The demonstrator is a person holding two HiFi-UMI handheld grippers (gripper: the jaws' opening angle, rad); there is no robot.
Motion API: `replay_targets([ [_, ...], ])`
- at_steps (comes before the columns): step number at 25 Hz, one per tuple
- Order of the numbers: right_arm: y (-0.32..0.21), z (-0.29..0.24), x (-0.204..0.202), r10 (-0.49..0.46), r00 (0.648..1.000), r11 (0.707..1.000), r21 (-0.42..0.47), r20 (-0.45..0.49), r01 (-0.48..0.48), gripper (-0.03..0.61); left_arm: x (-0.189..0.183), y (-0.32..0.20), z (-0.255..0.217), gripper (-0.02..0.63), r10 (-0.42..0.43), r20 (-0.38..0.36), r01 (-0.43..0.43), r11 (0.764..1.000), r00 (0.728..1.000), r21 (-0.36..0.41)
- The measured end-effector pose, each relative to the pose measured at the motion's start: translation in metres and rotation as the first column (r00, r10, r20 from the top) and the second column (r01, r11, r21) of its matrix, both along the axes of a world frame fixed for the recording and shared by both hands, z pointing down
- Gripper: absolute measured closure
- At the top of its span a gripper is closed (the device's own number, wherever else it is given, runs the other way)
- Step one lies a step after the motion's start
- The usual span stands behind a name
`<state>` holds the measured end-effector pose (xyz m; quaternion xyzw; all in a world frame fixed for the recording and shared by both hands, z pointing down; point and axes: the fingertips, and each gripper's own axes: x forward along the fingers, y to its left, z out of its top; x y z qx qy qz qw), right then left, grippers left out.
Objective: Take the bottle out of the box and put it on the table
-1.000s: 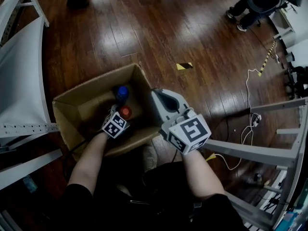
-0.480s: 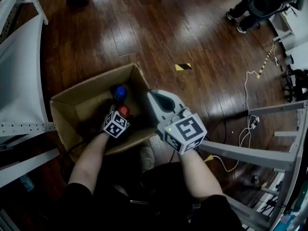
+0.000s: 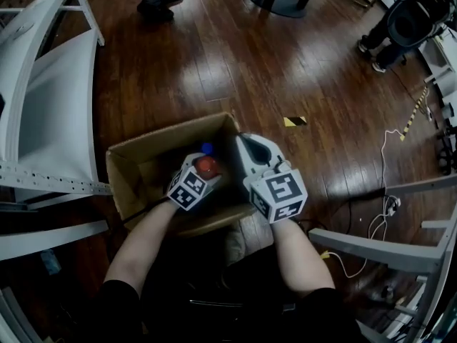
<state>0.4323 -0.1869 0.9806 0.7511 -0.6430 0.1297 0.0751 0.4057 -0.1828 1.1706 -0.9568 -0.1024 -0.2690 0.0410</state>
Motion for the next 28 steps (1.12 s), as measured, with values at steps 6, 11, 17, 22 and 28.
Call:
replay_targets([
  [6,-0.035,0.0,-0.003,-0.018,0.999,1.0,0.021,0.039,0.017,0.574,-0.019,-0.018,-0.064,0.305,-0.023,-0.024,0.023,1.0,0.999,-0.008],
  [11,-0.057,0.02,-0.01,-0.019,0.999,0.999,-0.038,0.039,0.02,0.574,-0.056,-0.038,-0.131,0.305,-0.106,-0.023,0.104,0.993,0.994,-0.057],
  [17,-0.031,-0.062,-0.032,-0.04,0.998,0.986,-0.158,0.04,0.046,0.574,-0.098,-0.041,-0.253,0.305,-0.176,0.01,0.176,0.982,0.984,-0.063],
  [22,-0.011,-0.205,-0.04,-0.021,0.997,0.989,-0.142,0.072,0.032,0.574,-0.111,-0.031,-0.393,0.305,-0.18,-0.009,0.179,0.98,0.984,-0.084],
  [28,0.013,-0.365,-0.077,-0.122,0.991,0.982,-0.14,0.062,0.129,0.574,-0.149,-0.018,-0.57,0.305,-0.215,-0.068,0.213,0.976,0.974,-0.037],
])
